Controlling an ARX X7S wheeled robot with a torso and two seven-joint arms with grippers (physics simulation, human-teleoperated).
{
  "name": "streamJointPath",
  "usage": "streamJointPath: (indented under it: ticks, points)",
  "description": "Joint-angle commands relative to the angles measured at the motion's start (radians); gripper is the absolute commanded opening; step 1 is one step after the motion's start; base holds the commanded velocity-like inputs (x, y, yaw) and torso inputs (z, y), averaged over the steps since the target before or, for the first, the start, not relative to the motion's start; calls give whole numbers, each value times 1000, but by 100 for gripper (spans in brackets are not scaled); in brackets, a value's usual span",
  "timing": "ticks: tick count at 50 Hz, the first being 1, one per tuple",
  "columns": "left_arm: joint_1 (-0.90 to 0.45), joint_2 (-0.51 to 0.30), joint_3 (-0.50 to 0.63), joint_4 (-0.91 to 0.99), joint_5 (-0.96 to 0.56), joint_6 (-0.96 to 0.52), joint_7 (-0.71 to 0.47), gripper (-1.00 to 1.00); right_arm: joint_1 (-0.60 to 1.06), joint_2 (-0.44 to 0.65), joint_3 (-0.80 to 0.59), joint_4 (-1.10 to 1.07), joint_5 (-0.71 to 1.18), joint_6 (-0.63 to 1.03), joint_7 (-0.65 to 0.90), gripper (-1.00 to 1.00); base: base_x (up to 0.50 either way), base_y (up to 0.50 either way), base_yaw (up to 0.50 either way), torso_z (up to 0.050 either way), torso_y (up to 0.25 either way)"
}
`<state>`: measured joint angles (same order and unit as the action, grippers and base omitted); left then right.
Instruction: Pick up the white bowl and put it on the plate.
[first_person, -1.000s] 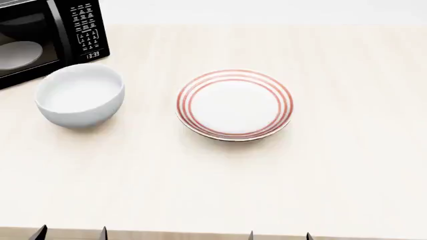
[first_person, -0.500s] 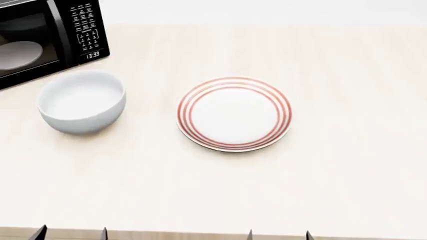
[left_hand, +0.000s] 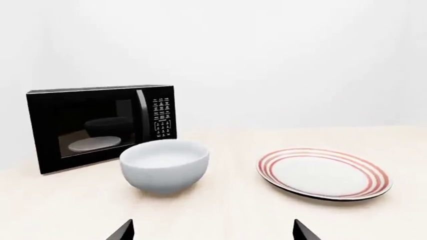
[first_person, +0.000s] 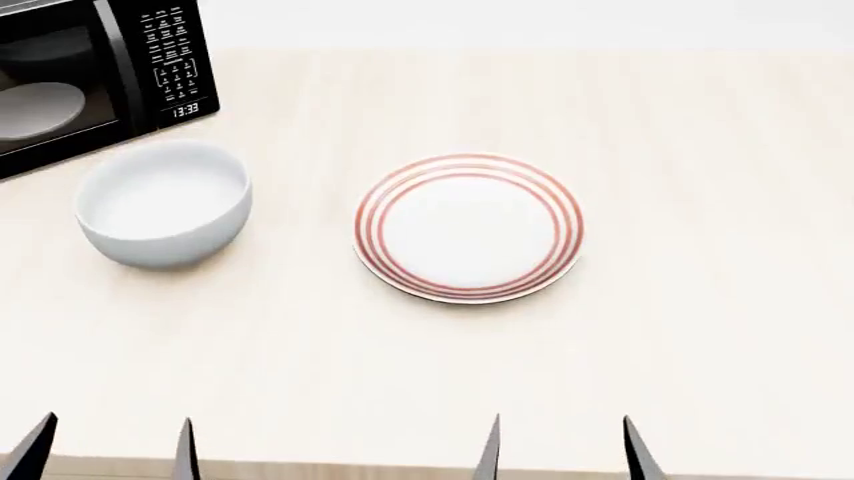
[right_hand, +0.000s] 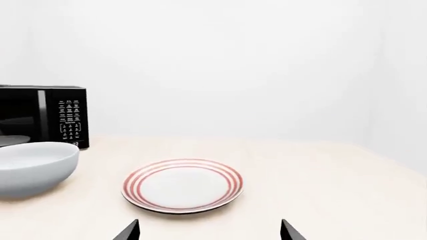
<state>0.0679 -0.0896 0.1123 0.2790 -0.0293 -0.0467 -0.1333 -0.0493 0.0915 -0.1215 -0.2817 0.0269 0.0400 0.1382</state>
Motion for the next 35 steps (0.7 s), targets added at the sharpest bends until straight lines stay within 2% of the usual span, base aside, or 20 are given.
streamJointPath:
  ticks: [1, 15, 16, 35]
  points:
    - [18, 2, -7, 89, 1, -21, 5, 100, -12, -2, 7, -67, -11, 6, -5, 100, 0, 0, 0, 0, 0]
    - [19, -16, 9, 102, -13, -28, -16, 100, -17, 17, -6, -65, 7, -24, 12, 100, 23, 0, 0, 0, 0]
    - [19, -17, 10, 102, -13, -28, -18, 100, -14, 18, -7, -70, 2, 13, 18, 100, 500, 0, 0, 0, 0]
    - [17, -39, 26, 98, -18, -26, -52, 100, -10, 36, -24, -54, 18, -11, 46, 100, 500, 0, 0, 0, 0]
